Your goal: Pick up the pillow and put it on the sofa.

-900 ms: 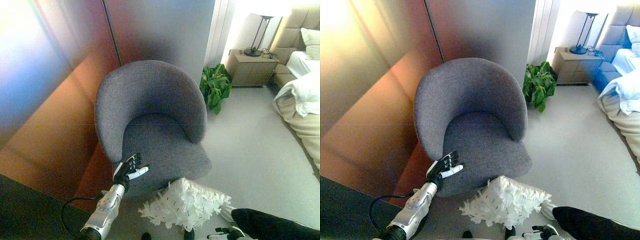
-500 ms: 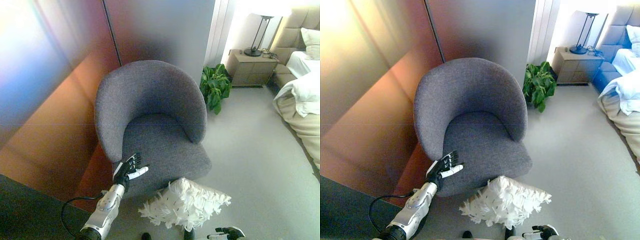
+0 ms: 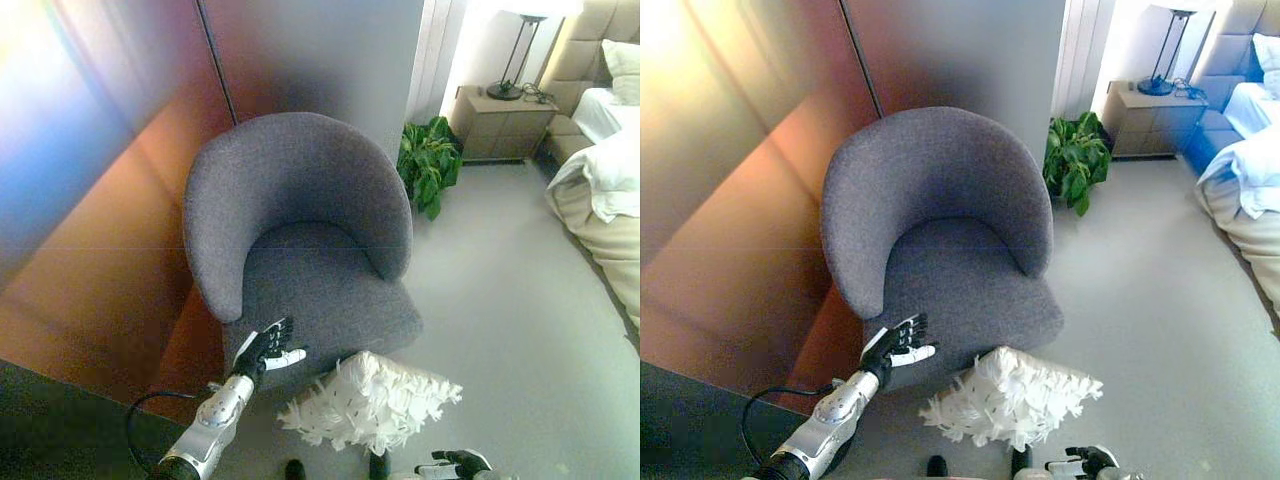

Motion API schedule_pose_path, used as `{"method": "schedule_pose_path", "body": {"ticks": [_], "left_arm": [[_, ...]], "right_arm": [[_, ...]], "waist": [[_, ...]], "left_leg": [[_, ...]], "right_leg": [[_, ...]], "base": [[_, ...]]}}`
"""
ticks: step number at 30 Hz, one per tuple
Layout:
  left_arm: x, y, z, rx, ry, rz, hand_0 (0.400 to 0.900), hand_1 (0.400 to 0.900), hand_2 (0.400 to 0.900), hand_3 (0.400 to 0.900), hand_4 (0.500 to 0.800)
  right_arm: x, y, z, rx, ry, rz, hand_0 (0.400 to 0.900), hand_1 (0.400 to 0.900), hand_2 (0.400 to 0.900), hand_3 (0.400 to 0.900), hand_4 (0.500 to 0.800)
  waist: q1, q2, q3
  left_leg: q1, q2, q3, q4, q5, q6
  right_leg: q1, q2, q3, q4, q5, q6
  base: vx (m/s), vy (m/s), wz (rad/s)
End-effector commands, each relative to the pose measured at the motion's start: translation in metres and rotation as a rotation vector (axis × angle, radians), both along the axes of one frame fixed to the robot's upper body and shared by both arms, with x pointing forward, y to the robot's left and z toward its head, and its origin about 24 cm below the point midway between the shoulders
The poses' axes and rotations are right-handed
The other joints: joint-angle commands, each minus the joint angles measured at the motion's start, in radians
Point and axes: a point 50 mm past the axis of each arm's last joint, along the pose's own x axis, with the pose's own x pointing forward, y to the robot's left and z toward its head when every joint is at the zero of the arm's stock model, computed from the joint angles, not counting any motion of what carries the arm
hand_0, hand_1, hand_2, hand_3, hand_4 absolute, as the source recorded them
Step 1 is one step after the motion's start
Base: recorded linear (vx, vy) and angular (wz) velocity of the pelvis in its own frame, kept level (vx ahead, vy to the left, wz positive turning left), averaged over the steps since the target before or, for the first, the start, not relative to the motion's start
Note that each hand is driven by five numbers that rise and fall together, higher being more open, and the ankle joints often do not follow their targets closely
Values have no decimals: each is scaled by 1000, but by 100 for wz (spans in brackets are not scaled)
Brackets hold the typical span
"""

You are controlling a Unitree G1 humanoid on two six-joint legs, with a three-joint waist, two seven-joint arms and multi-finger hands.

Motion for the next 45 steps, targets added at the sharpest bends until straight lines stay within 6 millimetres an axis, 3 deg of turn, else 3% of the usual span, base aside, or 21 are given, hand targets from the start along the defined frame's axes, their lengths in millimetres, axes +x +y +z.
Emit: {"method": "schedule_pose_path", "body": {"ticks": [1, 23, 45], "left_arm": [[39, -2, 36, 60, -200, -67, 900, 900, 900, 900, 800], [75, -27, 54, 229, -338, -94, 900, 900, 900, 900, 800], [125, -61, 103, 328, -498, -149, 900, 900, 900, 900, 800]], "right_arm": [[13, -1, 3, -28, -2, 93, 900, 900, 900, 900, 800], [77, -5, 30, -84, -208, 165, 900, 900, 900, 900, 800], [149, 25, 65, -92, -405, 224, 900, 900, 900, 900, 800]], "waist": [[-20, -35, 56], [-96, -27, 249], [-142, -43, 387]], "left_leg": [[-24, -20, 7, 86, -112, 10], [-171, -6, 43, 174, -108, 2], [-340, 9, 56, 242, -85, -14]], "right_leg": [[0, -70, 47, 109, -139, 110], [-188, -81, 127, 188, -112, 107], [-398, -66, 159, 282, -85, 97]], "base": [[-55, 12, -9], [-33, -3, -6], [-32, -18, -2]]}}
